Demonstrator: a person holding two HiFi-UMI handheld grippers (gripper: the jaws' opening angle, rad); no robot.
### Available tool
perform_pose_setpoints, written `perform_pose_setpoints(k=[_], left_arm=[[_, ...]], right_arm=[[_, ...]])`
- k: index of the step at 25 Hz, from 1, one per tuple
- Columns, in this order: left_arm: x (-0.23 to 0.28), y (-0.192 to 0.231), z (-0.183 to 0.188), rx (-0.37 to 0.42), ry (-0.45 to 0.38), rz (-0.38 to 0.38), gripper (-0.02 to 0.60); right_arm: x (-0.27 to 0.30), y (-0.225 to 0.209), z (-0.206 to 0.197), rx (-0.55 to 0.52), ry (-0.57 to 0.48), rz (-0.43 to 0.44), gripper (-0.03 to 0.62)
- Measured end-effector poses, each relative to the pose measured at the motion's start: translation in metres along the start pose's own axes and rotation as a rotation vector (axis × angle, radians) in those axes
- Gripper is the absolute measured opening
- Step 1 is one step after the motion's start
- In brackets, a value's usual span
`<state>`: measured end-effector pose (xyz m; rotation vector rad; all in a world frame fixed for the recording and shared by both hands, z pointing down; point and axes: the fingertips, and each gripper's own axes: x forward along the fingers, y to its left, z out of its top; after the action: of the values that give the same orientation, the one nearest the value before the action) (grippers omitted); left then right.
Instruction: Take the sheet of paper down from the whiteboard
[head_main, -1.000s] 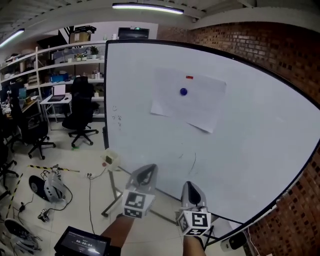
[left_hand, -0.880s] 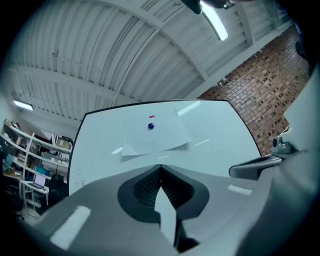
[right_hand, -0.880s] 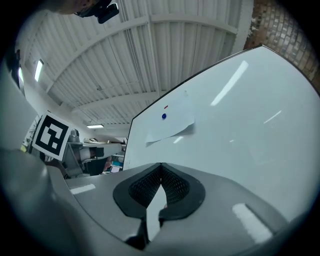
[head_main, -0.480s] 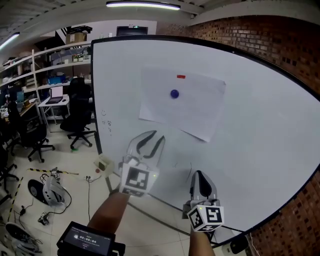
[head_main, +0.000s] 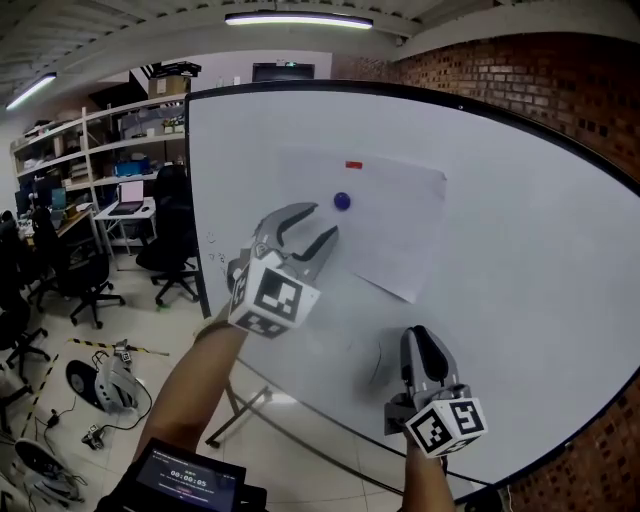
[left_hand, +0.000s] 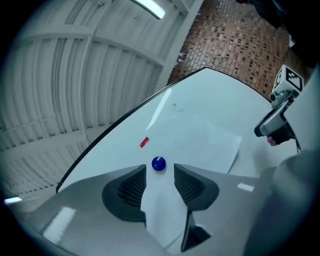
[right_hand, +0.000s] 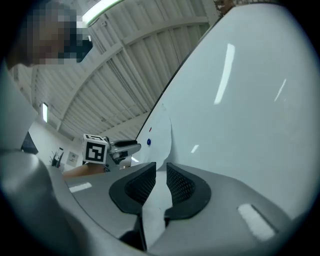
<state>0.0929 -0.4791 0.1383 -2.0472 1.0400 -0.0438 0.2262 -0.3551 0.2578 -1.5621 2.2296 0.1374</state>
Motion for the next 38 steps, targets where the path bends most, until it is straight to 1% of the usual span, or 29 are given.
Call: perform_pose_setpoints(k=[2, 3, 6, 9, 11, 13, 15, 17, 19, 23, 26, 28, 29, 31, 33, 38], left_arm=[[0.007, 0.001, 0.0, -0.009, 0.012, -0.027, 0.178], [0.011, -0.002, -0.001, -0.029, 0.017, -0.049, 0.187], [0.021, -0.015, -0.005, -0.087, 0.022, -0.097, 0.195], [0.03, -0.017, -0.004, -0.109, 0.014, -0.117, 0.195], [0.039, -0.012, 0.0, -0.114, 0.02, -0.128, 0.193], [0.041, -0.018, 0.001, -0.13, 0.021, -0.15, 0.193], [0.034, -0.031, 0.002, -0.147, 0.007, -0.169, 0.187], [0.032, -0.032, 0.002, -0.154, -0.008, -0.179, 0.176], [0.039, -0.019, 0.001, -0.151, -0.014, -0.183, 0.159], [0.046, 0.0, 0.007, -0.164, -0.035, -0.193, 0.124], [0.055, 0.013, 0.01, -0.164, -0.027, -0.209, 0.123], [0.061, 0.021, 0.012, -0.162, -0.029, -0.218, 0.123], [0.062, 0.022, 0.012, -0.159, -0.03, -0.223, 0.123], [0.059, 0.015, 0.005, -0.156, -0.033, -0.231, 0.121], [0.054, 0.008, -0.004, -0.159, -0.034, -0.237, 0.121], [0.051, 0.007, 0.002, -0.157, -0.058, -0.238, 0.121]], right_arm=[[0.0, 0.0, 0.01, 0.055, -0.004, 0.028, 0.087], [-0.001, -0.001, 0.014, 0.079, -0.009, 0.037, 0.097], [0.0, -0.004, 0.025, 0.122, -0.018, 0.064, 0.161], [0.015, 0.001, 0.029, 0.084, 0.006, 0.062, 0.184], [0.03, 0.0, 0.032, 0.062, 0.035, 0.045, 0.2], [0.032, -0.004, 0.027, 0.052, 0.063, 0.025, 0.218], [0.022, -0.01, 0.014, 0.066, 0.073, 0.01, 0.221], [0.025, -0.013, 0.01, 0.094, 0.069, 0.008, 0.216], [0.042, -0.01, 0.02, 0.109, 0.066, 0.013, 0.216], [0.068, 0.001, 0.04, 0.102, 0.075, 0.03, 0.216], [0.09, 0.007, 0.059, 0.104, 0.085, 0.044, 0.215], [0.104, 0.009, 0.067, 0.102, 0.096, 0.04, 0.199], [0.108, 0.007, 0.066, 0.098, 0.099, 0.029, 0.176], [0.108, -0.001, 0.056, 0.098, 0.094, -0.006, 0.102], [0.105, -0.006, 0.045, 0.104, 0.08, -0.036, 0.015], [0.101, -0.007, 0.049, 0.103, 0.037, -0.049, 0.014]])
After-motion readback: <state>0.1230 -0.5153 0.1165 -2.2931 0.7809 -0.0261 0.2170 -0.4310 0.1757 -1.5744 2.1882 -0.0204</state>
